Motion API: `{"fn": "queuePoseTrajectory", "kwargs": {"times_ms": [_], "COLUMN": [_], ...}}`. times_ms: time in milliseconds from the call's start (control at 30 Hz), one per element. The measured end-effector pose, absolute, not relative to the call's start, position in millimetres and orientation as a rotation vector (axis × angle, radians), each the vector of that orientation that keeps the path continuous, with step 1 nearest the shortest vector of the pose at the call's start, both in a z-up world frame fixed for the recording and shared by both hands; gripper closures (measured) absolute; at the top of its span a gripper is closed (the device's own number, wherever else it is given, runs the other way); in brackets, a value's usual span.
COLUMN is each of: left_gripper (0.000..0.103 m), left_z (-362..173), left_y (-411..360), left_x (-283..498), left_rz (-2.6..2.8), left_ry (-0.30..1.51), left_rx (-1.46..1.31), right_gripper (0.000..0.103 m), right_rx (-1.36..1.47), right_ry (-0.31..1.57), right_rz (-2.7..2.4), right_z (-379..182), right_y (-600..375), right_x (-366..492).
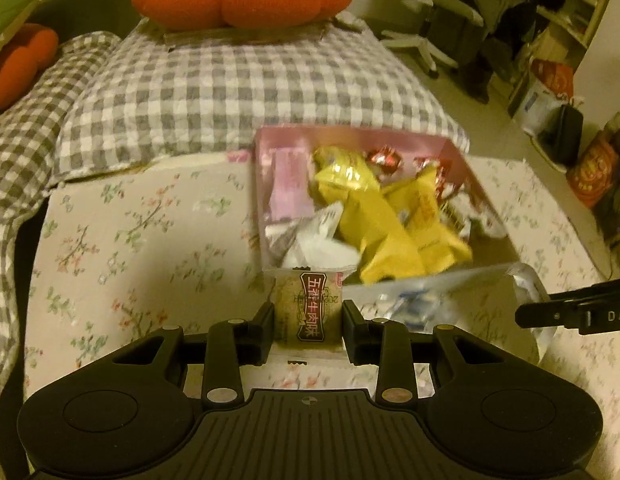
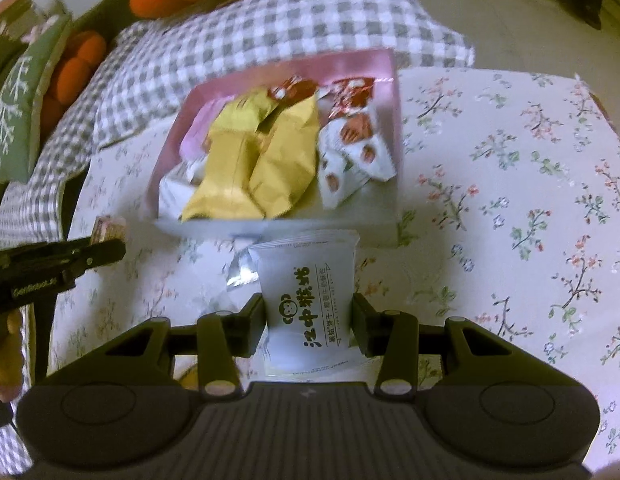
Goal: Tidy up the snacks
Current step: 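Carry beige bar in left tool and white packet in right tool toward the silver box, then lower both snacks into the silver box and open both tools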
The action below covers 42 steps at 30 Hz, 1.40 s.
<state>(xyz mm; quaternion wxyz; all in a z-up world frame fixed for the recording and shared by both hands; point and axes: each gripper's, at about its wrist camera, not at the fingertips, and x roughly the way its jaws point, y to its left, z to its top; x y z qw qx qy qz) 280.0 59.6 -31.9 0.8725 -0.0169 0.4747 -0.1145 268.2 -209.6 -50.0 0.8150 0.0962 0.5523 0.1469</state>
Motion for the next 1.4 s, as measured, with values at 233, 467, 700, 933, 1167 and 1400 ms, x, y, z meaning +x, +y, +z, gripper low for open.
{"fn": "queuePoseTrajectory", "kwargs": {"times_ms": [233, 467, 700, 933, 1167, 1400], "left_gripper": [0.071, 0.071, 0.071, 0.071, 0.071, 0.071], "left_z": [-24, -30, -35, -47, -48, -50], "left_y": [48, 33, 18, 16, 21, 20], "left_x": [300, 320, 326, 333, 335, 334], "left_rz": [-0.265, -0.275, -0.307, -0.294, -0.281, -0.271], "left_ry": [0.959, 0.954, 0.942, 0.948, 0.93, 0.929], "left_rx": [-0.058, -0.069, -0.071, -0.076, -0.08, -0.073], "right_gripper": [0.062, 0.062, 0.062, 0.062, 0.055, 0.052], "right_rx": [0.32, 0.435, 0.505, 0.465, 0.398, 0.358], "right_ry": [1.088, 1.025, 0.954, 0.801, 0.765, 0.733], "right_rz": [0.239, 0.181, 0.181, 0.098, 0.083, 0.105], "right_z": [-37, -42, -50, -58, -65, -54], "right_y": [-239, -257, -239, -226, -218, -218], "right_x": [285, 306, 317, 308, 299, 298]}}
